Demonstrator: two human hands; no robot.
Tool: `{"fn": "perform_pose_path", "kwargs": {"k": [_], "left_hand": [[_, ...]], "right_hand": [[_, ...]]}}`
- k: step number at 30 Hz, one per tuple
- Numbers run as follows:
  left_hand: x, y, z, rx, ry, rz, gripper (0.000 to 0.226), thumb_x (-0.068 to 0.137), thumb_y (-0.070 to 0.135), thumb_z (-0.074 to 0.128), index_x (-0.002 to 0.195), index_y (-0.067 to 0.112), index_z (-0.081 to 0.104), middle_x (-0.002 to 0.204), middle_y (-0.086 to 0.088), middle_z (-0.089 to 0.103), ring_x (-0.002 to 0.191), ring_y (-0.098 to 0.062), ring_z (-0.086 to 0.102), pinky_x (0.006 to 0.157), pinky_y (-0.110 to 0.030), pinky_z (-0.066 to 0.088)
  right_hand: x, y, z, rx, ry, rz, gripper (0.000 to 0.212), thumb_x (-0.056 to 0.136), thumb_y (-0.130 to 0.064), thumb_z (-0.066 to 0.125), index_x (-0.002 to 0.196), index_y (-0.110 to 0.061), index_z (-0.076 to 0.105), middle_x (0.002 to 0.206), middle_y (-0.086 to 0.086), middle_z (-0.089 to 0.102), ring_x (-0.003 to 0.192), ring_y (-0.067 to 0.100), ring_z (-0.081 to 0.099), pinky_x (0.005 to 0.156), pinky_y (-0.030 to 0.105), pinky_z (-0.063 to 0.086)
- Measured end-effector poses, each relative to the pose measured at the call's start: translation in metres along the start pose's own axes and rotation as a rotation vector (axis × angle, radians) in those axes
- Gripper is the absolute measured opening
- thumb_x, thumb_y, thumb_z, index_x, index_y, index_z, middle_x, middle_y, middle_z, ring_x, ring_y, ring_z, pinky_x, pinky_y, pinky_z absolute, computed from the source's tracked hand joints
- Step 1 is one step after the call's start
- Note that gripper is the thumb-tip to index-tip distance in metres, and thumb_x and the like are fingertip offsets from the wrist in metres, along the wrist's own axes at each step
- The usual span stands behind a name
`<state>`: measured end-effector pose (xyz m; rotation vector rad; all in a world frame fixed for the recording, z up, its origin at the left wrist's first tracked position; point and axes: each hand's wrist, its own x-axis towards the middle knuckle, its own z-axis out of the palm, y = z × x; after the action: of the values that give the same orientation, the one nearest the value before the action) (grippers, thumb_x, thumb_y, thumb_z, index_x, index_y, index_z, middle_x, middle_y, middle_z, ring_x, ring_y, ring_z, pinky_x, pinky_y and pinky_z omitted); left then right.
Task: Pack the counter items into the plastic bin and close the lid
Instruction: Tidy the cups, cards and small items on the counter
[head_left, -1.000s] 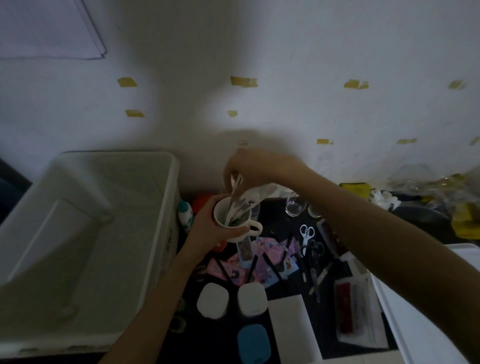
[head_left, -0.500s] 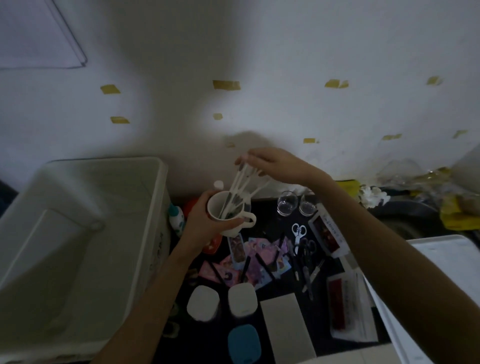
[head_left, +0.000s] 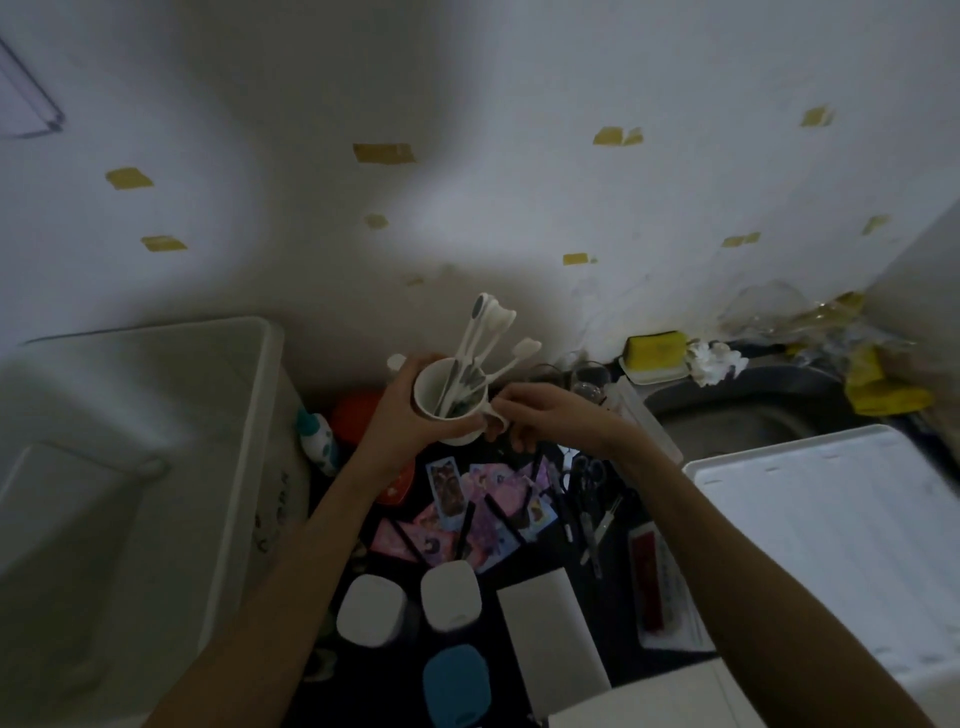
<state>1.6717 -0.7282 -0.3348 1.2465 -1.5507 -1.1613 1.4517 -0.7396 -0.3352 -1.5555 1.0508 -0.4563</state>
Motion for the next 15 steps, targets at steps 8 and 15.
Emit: {"fn": "perform_pose_path", "kwargs": {"k": [8, 15], "left_hand": [[0.035, -0.015, 0.021, 0.114, -0.062, -0.015, 0.074, 0.061, 0.022, 0.093, 0.125, 0.025, 0.056, 0.125, 0.007, 0.063, 0.114, -0.006, 0.059, 0.095, -0.031, 0.053], [0.047, -0.043, 0.027, 0.306, -0.03, -0.22, 0.06, 0.071, 0.024, 0.086, 0.119, 0.011, 0.053, 0.115, -0.006, 0.063, 0.1, -0.015, 0.06, 0.073, -0.018, 0.048]], "right_hand": [[0.012, 0.026, 0.0, -0.045, 0.217, 0.07, 0.034, 0.104, -0.027, 0.043, 0.091, -0.007, 0.068, 0.077, -0.001, 0.069, 0.068, 0.01, 0.063, 0.067, 0.021, 0.052], [0.044, 0.072, 0.012, 0.039, 0.48, 0.215, 0.038, 0.104, -0.027, 0.043, 0.082, -0.006, 0.066, 0.074, 0.001, 0.069, 0.06, 0.01, 0.061, 0.06, 0.02, 0.049]]}}
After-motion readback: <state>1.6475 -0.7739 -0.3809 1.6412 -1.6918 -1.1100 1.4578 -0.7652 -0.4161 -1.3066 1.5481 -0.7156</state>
